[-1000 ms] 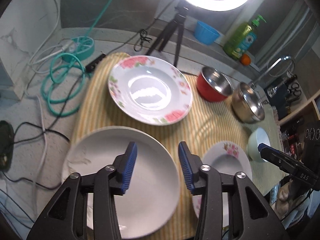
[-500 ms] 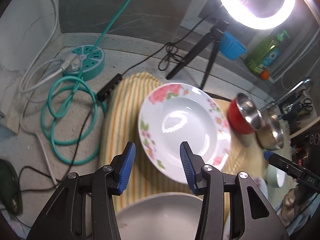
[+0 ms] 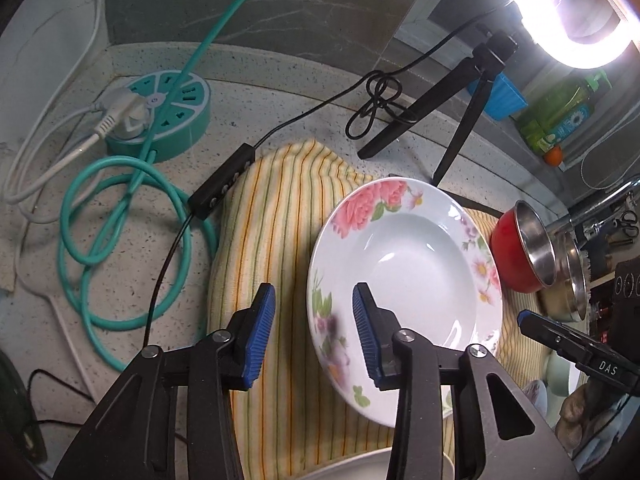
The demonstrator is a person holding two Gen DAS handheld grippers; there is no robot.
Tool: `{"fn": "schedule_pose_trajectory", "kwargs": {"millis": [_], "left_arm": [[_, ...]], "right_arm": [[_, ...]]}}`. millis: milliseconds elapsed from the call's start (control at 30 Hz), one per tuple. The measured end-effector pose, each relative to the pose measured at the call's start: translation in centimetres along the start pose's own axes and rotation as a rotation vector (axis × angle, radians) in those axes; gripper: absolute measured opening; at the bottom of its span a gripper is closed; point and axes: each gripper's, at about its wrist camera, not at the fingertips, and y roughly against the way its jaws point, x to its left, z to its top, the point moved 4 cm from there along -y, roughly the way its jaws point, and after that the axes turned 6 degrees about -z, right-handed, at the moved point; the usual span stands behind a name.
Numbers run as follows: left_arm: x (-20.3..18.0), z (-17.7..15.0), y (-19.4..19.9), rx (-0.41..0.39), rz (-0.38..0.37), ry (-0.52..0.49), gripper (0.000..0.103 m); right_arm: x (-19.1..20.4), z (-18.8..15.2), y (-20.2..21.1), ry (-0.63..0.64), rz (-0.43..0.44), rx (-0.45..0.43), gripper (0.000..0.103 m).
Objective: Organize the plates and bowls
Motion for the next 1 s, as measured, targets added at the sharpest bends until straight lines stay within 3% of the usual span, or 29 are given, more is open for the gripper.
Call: {"fn": "schedule_pose_trajectory", "kwargs": {"millis": [167,433,667,1000], "left_arm": [[0.4,0.3,-0.8,0.016,-0.013,0.013,0.025],[-0.1,0.7,-1.4,0.026,-0.018,-0.017,0.018],[-0.3,0.8,-1.7,0.028,-0.014,-0.024,0.018],[-0.9,0.3,-1.5,0.026,-0.008,-0.017,0.018]], "right_arm": [[0.5,0.3,-1.0,0.019,-0.001,0.013,0.032],[1.1,1.0,-2.8,0.038,-0.009,0.035,0.021],[1.7,1.0,-3.5,0.064,-0.012,0.04,0.013],[1.3,0.9,-3.2,0.026,0.014,0.054,0.013]]}}
